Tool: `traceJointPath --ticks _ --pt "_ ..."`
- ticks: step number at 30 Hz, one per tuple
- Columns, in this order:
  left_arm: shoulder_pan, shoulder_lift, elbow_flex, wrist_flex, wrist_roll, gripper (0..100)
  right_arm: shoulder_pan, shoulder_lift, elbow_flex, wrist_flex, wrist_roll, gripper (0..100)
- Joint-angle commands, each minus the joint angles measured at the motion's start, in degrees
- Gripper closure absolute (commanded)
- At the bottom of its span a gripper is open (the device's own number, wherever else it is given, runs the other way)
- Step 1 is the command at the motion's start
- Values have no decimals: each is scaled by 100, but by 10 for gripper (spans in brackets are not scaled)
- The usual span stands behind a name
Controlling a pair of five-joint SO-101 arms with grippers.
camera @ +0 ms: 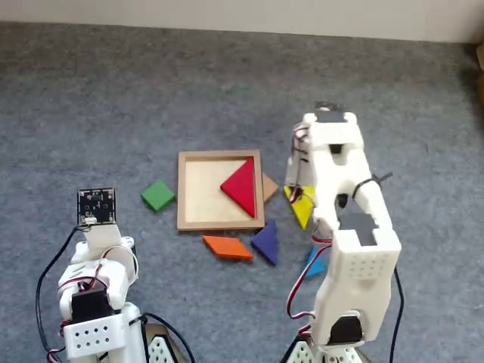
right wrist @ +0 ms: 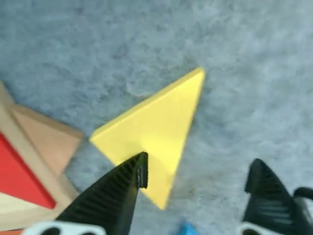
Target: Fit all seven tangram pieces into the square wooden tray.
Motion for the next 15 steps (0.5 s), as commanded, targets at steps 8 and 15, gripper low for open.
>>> traceJointPath --ticks 8,15 --pt "-57 -75 57 -114 0 993 -664 -444 -321 -505 -800 591" --pt "-48 -75 57 -114 0 993 -418 -84 -171 -813 -862 591"
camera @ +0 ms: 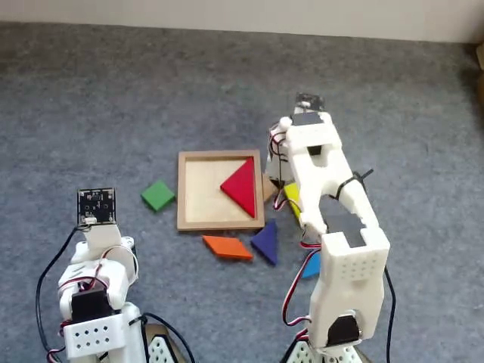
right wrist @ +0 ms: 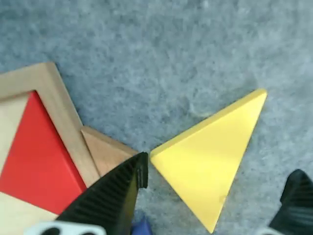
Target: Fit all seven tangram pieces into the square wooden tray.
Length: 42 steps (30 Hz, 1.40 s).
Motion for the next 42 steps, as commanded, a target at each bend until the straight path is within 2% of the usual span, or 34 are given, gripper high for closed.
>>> traceJointPath --ticks 1,13,19,26,33,42 --pt "-48 -75 57 -114 0 993 233 22 -163 -101 -53 591" --pt "-40 -75 57 -114 0 993 295 418 -136 347 -44 597" --pt "-40 -75 57 -114 0 993 295 418 -145 356 0 735" --pt "-40 -75 57 -105 0 993 330 382 -163 356 888 748" --pt "-40 -75 57 -97 -9 993 655 347 -171 356 1846 748" --pt "-40 -75 57 -97 -9 993 866 -470 -127 347 3349 748"
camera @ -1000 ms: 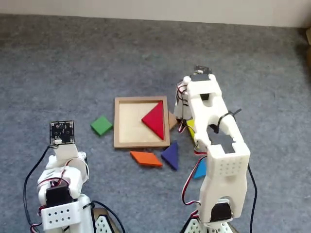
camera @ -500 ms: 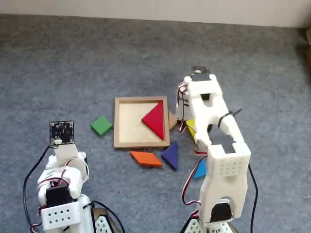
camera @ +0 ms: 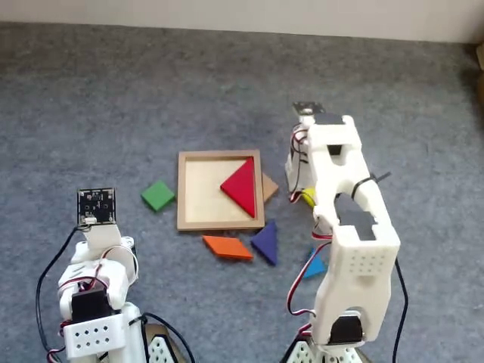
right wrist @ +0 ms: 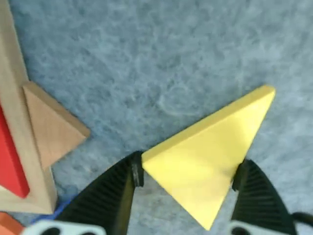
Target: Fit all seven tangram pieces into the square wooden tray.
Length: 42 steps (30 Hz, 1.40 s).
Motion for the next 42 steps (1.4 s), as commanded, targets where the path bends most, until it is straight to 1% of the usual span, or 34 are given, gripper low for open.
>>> traceJointPath --ticks 1,4,10,12,13,15,19,21,26,30,33,36,42 --pt "-40 -75 57 -88 -9 993 207 -778 -127 31 818 748" --pt "-40 -75 57 -97 -9 993 242 -1051 -136 31 1327 748" --pt "-40 -75 57 -97 -9 993 163 -1332 -171 -22 2593 748" --pt "-40 -75 57 -97 -9 993 119 -1341 -171 -22 2875 748" --pt "-40 -75 57 -97 -9 993 92 -1341 -171 -31 2866 748" --pt "-40 -75 57 -97 -9 993 57 -1305 -145 -22 2453 748" --pt "-40 -75 57 -97 -9 993 -224 -1297 -127 -22 958 745" --pt "-40 -75 57 -97 -9 993 -347 -1297 -119 -22 466 735" --pt "-40 -75 57 -105 -9 993 -374 -1253 57 -426 -536 618" --pt "-40 -75 57 -105 -9 993 -374 -875 215 -752 -721 606" --pt "-40 -75 57 -105 -9 993 -347 -418 215 -787 -897 606" --pt "-40 -75 57 -105 -9 993 -242 -119 189 -796 -870 606" --pt "-40 -75 57 -105 -9 993 -145 -66 -4 -787 -870 608"
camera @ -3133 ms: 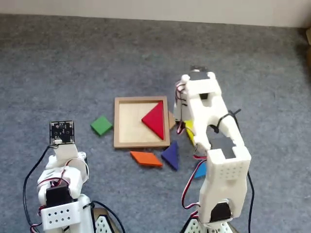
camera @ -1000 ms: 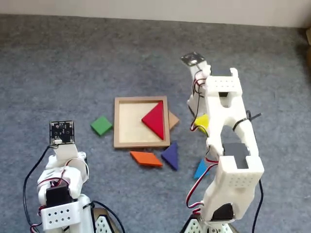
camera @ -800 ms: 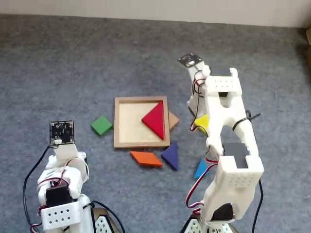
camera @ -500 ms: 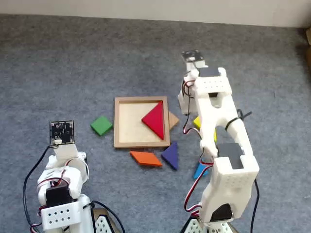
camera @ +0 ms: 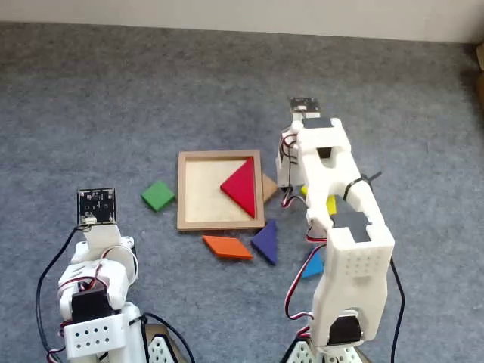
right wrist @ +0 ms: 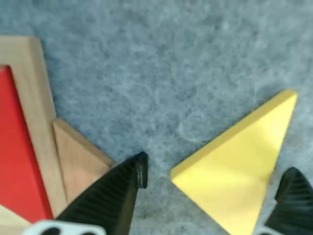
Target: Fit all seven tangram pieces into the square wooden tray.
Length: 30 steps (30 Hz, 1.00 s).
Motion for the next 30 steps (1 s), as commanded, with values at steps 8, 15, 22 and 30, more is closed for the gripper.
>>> traceJointPath --ticks 8,15,22,30 --pt "-40 -75 57 -105 -9 993 295 -84 -242 -22 -53 699" --pt "-40 -75 57 -105 -9 993 347 -101 -242 -13 -53 702" --pt "-40 -75 57 -105 -9 993 286 -101 -286 365 -79 698" --pt "-40 -75 57 -105 -9 993 215 -75 -251 426 -53 698"
